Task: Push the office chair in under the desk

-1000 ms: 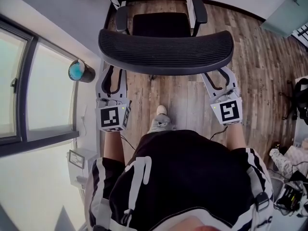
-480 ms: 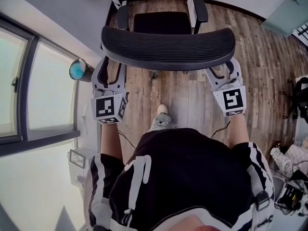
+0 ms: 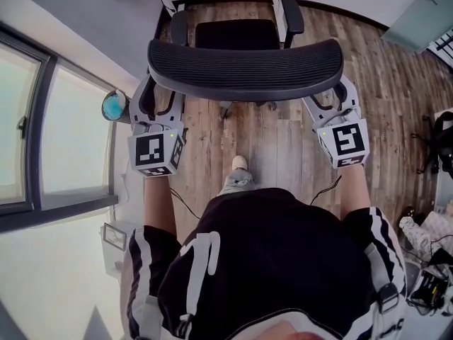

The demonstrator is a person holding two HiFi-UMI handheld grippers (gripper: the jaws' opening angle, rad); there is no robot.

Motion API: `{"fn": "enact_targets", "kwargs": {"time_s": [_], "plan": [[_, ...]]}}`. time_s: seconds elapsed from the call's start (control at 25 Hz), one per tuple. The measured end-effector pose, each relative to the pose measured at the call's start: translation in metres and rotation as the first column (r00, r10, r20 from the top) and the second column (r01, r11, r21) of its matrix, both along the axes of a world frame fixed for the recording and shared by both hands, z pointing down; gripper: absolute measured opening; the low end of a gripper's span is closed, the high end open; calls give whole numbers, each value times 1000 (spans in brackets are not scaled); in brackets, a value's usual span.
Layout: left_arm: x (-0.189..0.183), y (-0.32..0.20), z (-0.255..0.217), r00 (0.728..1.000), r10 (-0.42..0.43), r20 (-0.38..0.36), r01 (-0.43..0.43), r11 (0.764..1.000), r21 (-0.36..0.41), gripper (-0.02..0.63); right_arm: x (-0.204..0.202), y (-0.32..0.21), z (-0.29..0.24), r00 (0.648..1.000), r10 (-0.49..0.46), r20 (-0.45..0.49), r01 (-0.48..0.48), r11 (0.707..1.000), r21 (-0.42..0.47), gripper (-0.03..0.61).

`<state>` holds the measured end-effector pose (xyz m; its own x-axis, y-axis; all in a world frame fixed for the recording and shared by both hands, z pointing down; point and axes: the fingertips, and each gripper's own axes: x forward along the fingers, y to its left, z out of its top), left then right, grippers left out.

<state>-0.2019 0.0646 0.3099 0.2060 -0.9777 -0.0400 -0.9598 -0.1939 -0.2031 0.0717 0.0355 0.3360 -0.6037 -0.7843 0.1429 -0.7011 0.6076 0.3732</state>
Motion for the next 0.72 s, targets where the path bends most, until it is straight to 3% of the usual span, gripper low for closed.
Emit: {"fn": "enact_targets", "kwargs": {"time_s": [0.12,0.36,0.72], "plan": [[-1,-4,-4,1000,3,-10,-3,1000,7,221,3,-3,-2,1000,31,-1,-31,999,10,253],[7,-11,-18,1000,16,-7,-16,999,33,221,14,-9,-35,993,45,111,-49,998,33,255],[11,-23,-30,1000,4,5,-4,999,46,224,20,-24,-52,993,51,102,-59,995,76,255]]}}
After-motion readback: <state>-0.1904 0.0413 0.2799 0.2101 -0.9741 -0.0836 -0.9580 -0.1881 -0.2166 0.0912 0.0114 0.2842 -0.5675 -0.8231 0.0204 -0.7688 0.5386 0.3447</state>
